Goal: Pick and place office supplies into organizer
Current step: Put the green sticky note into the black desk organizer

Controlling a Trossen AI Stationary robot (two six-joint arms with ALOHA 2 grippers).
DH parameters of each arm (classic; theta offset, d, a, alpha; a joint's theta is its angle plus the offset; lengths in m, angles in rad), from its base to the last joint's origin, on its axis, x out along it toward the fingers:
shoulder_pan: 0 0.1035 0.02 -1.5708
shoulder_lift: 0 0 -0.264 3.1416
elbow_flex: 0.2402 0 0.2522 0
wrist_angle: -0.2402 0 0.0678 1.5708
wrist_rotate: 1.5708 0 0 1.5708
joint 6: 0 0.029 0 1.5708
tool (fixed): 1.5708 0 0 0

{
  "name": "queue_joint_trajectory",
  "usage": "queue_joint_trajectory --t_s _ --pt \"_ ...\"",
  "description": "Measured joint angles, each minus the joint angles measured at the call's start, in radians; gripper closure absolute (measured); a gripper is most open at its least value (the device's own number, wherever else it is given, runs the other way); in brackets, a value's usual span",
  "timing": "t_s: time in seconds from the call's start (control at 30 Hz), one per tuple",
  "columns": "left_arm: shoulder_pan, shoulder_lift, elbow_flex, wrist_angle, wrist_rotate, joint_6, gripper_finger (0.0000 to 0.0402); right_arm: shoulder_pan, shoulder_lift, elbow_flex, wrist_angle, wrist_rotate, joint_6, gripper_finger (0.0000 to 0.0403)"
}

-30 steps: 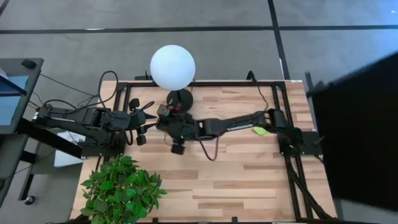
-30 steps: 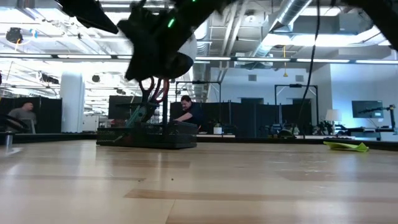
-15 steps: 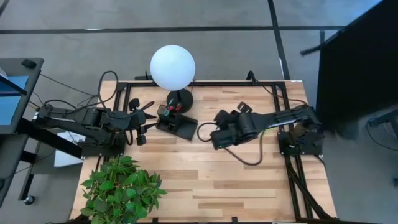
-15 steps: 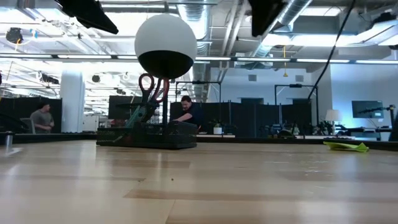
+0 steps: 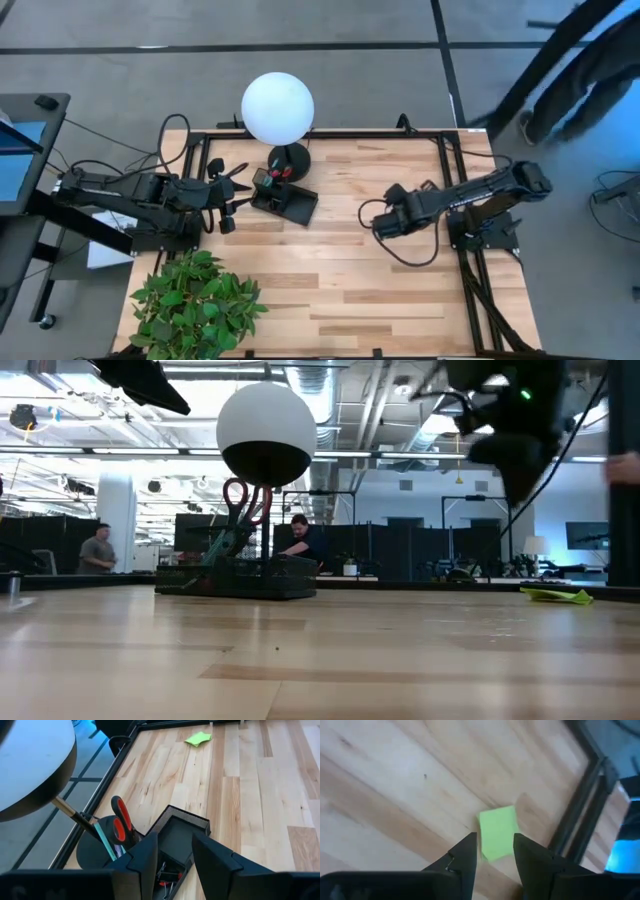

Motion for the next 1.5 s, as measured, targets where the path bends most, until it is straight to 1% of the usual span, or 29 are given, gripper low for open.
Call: queue_joint_trajectory --t_s 0.1,0.17,0.27,0.33,0.43,0.57,0.77,0.9,1.1,1.2,1.37,1.5 --pt "0.0 0.0 0.0 0.0 0.0 0.0 0.0284 -0.011 -0.037 -0.103 0.085 -0.01 -0.023 0.028" --pt "0.0 0.0 0.0 0.0 0.0 0.0 0.0284 -0.034 -0.047 -0.166 0.111 -0.028 -0.022 0.028" --pt "0.0 0.0 0.0 0.001 0.0 0.0 0.0284 -0.078 -0.046 -0.23 0.179 -0.083 -0.022 0.028" --pt "0.0 0.0 0.0 0.0 0.0 0.0 0.0284 -0.104 -0.029 -0.256 0.19 -0.091 -0.023 0.028" --pt "0.0 0.0 0.0 0.001 0.0 0.0 0.0284 -0.142 0.003 -0.264 0.183 -0.095 -0.027 0.0274" --pt "0.0 0.0 0.0 0.001 0.0 0.0 0.0284 -0.175 0.042 -0.264 0.196 -0.137 -0.057 0.0249" --pt "0.0 0.0 0.0 0.001 0.0 0.0 0.0284 -0.181 0.123 -0.264 0.249 -0.14 -0.084 0.0198" --pt "0.0 0.0 0.0 0.001 0.0 0.0 0.0284 -0.181 0.196 -0.264 0.253 -0.135 -0.086 0.0179" --pt "0.0 0.0 0.0 0.001 0.0 0.0 0.0284 -0.198 0.293 -0.263 0.253 -0.116 -0.085 0.0175" --pt "0.0 0.0 0.0 0.001 0.0 0.0 0.0284 -0.215 0.333 -0.259 0.236 -0.088 -0.111 0.0178" --pt "0.0 0.0 0.0 0.001 0.0 0.0 0.0284 -0.241 0.364 -0.262 0.225 -0.026 -0.113 0.0189" --pt "0.0 0.0 0.0 0.001 0.0 0.0 0.0284 -0.258 0.374 -0.263 0.233 -0.008 -0.132 0.0207"
